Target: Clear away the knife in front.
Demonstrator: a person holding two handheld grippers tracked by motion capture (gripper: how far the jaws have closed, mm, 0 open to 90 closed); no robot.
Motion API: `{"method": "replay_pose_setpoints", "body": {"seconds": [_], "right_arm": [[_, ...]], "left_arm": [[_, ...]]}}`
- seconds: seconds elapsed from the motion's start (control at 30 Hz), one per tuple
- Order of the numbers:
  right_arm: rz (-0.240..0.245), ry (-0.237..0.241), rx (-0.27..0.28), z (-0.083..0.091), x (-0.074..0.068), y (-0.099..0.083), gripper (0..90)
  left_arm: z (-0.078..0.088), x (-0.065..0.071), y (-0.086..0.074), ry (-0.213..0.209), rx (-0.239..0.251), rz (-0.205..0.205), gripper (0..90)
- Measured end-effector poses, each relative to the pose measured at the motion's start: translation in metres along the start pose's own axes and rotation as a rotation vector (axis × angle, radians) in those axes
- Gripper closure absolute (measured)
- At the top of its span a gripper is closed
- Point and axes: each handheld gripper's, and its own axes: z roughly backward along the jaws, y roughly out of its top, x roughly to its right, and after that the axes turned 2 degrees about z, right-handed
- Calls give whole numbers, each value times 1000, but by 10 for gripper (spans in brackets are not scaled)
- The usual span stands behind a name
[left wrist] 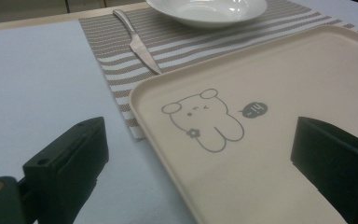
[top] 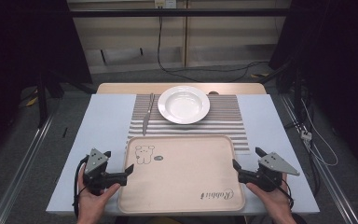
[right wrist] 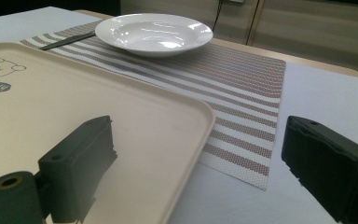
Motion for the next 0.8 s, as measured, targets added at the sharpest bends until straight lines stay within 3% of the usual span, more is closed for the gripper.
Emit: {"method": "replay_pose_setpoints", "body": {"seconds": [0.33,0.57,0.67,0.8], "right_arm": [[0,23,-20,-4,0,0,77],[1,38,-31,-7,0,0,71],[-9,32,-39,-9,1,0,73],[-3,24,-39,-9,1,0,75]], "left_arm": [[-4,-2,4,2,-11,15,47],[-9,-5,15,4,-10,-4,48],[-16,-8,22,9,-24,-9,46],[-26,-13,30,5,-34,13,48]]}}
